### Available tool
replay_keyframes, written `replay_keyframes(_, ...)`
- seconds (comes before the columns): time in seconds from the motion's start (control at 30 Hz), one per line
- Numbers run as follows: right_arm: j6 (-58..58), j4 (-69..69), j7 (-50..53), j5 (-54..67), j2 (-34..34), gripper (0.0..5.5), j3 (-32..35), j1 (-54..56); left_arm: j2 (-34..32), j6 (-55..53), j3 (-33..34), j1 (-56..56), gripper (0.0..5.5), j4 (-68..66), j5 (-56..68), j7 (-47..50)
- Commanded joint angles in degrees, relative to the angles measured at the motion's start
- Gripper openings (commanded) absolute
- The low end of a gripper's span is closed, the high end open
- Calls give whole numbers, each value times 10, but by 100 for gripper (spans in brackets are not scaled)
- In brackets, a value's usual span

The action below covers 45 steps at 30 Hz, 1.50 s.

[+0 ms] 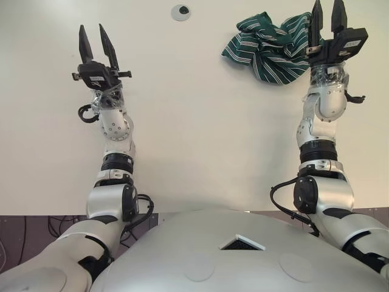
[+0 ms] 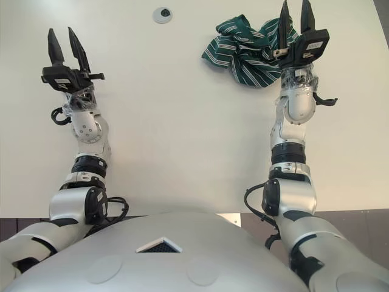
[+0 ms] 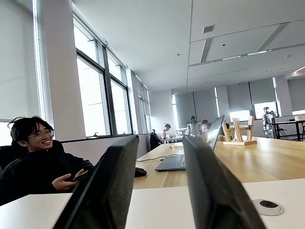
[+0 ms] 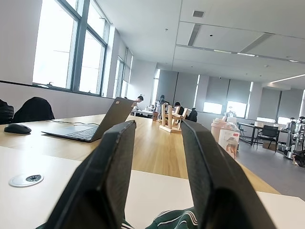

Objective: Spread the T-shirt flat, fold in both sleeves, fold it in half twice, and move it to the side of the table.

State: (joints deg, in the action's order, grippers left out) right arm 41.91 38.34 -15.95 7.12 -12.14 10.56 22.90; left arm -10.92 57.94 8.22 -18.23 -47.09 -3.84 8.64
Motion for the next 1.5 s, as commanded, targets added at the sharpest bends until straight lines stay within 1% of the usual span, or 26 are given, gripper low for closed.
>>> replay_keyframes(0.03, -4, 3, 1, 1, -5, 170, 0, 4, -2, -3, 2, 2, 165, 1, 0, -3)
replay_keyframes(0.3, -8, 33, 20, -20, -13, 170, 0, 15, 0, 5, 1, -1, 165, -6, -3, -5)
replay_keyframes(0.4, -25, 79, 63, -70, -29, 170, -12, 30, 0, 3, 0, -1, 165, -9, -5, -5)
replay_keyframes(0.5, -73, 143, 120, -146, -76, 170, -41, 58, 3, -5, -3, -7, 165, 8, -9, -3)
replay_keyframes(0.6, -133, 221, 88, -180, -110, 170, -75, 99, 12, -13, -11, -8, 165, 32, -21, 3)
replay_keyframes(0.73, -165, 283, 74, -199, -138, 170, -96, 129, 22, -28, -19, -16, 165, 25, -25, 0)
replay_keyframes(0.87, -177, 311, 27, -213, -132, 170, -126, 146, 25, -36, -22, -21, 165, 25, -30, 3)
replay_keyframes(1.03, -174, 320, -55, -241, -121, 170, -181, 121, 25, -36, -23, -21, 165, 32, -31, 5)
replay_keyframes(1.1, -141, 295, -142, -233, -122, 170, -202, 86, 25, -37, -23, -20, 165, 34, -30, 4)
replay_keyframes(1.17, -104, 238, -247, -196, -129, 170, -213, 38, 26, -38, -25, -18, 165, 35, -30, 2)
replay_keyframes(1.3, -102, 33, -418, -82, -179, 170, -229, -87, 27, -42, -28, -13, 165, 46, -28, -4)
replay_keyframes(1.4, -133, -103, -497, -5, -215, 170, -238, -168, 30, -47, -30, -14, 165, 44, -20, -14)
replay_keyframes(1.5, -171, -171, -514, 31, -230, 170, -235, -206, 32, -51, -35, -17, 165, 43, -20, -21)
